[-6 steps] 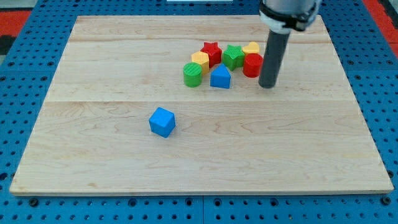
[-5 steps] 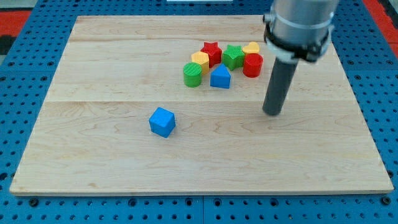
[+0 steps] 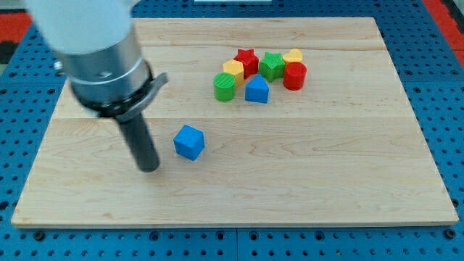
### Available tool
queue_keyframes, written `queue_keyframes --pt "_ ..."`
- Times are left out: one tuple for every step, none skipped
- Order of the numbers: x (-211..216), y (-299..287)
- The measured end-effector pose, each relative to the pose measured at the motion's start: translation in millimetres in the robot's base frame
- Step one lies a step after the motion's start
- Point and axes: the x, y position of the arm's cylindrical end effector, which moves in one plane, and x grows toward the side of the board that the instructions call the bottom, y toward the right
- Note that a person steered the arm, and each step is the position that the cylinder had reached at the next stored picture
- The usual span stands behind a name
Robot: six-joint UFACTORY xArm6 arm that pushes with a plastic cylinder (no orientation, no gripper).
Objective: Move the blue cube towards center of the board
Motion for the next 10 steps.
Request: queue_keyframes --pt "-9 20" --pt "-15 28" --pt "-25 28" --pt "-40 33" --pt "-49 47" --pt "-49 56" --pt "-63 87" --pt "-77 120" --pt "-73 135" --pt "-56 137"
